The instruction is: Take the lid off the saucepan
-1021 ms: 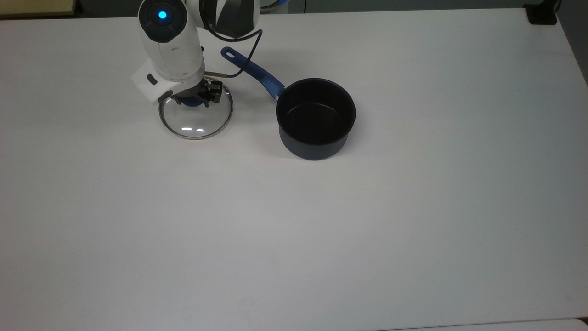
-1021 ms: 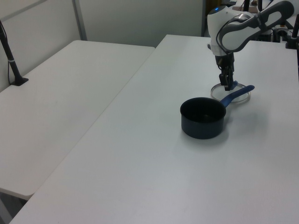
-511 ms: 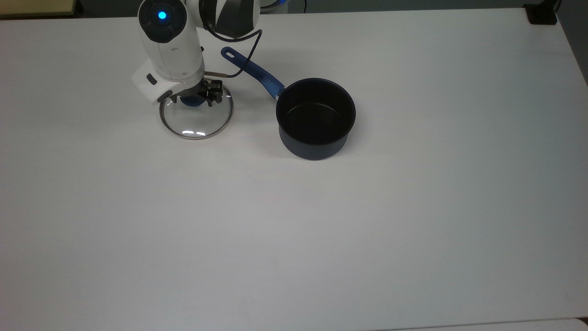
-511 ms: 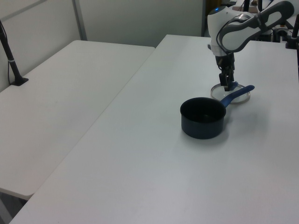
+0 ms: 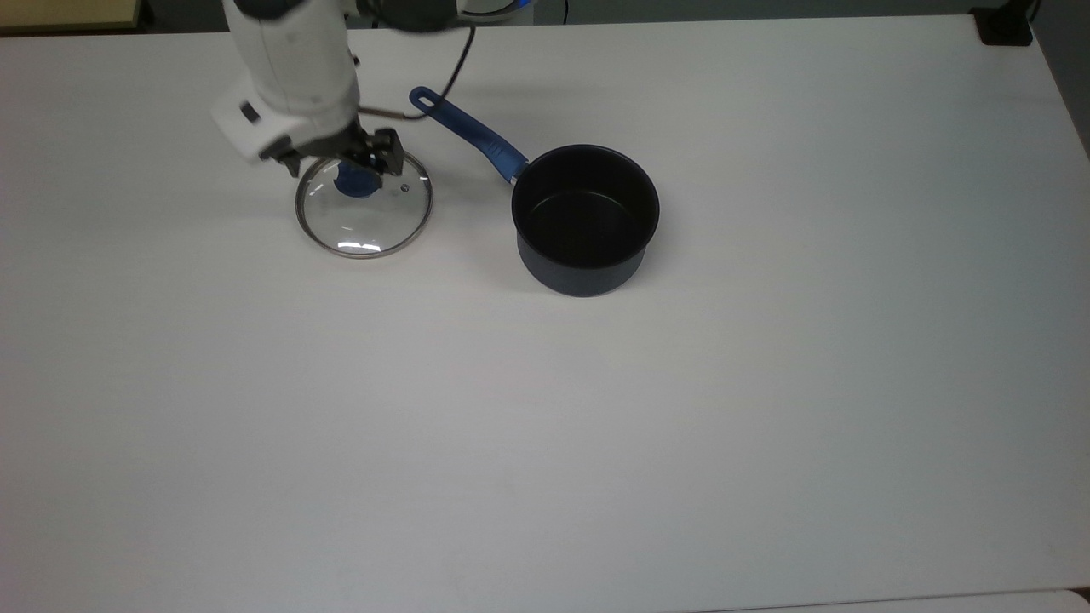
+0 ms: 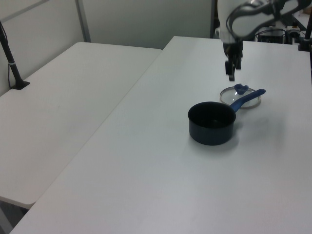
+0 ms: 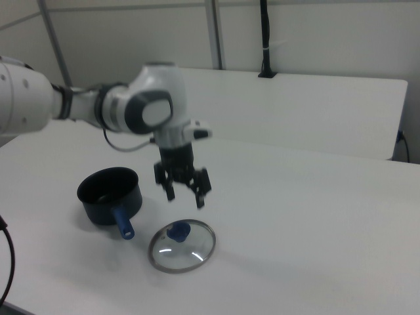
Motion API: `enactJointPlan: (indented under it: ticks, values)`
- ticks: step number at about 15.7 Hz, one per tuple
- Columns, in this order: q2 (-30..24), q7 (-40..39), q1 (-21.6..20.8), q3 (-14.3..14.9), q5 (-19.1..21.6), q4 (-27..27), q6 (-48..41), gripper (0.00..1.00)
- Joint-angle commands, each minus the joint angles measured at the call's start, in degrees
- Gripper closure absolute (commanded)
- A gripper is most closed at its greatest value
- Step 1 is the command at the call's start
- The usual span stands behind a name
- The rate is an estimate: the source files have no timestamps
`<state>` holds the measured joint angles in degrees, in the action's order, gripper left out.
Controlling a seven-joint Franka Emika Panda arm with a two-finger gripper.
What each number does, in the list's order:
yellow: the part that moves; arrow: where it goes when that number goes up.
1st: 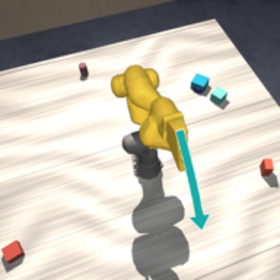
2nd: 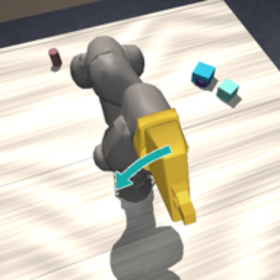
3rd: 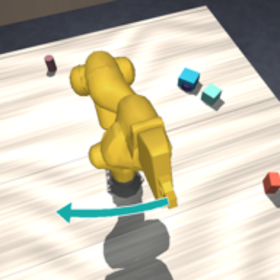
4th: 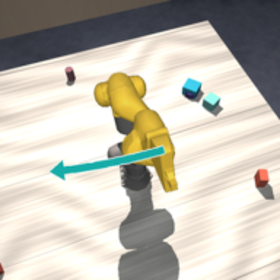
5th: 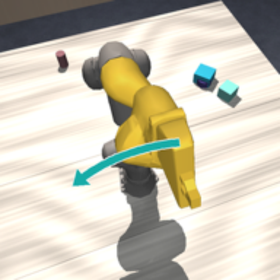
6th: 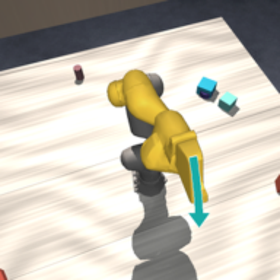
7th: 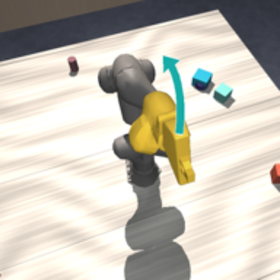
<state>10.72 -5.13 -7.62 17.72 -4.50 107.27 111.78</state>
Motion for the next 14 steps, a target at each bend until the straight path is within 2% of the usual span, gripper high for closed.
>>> enactJointPlan:
  ticks: [1, 5, 8, 14]
  values:
    - [-3.8, 6.1, 0.3, -3.0, 0.2, -4.9, -5.1, 0.0]
    - [-5.4, 9.7, 0.9, -6.7, 0.1, -11.0, -12.3, 0.0]
    - [-8.0, 9.8, 1.4, -9.5, 0.1, -13.0, -17.0, 0.0]
    - [-9.8, 9.8, 2.1, -10.4, 0.1, -13.0, -20.4, 0.0]
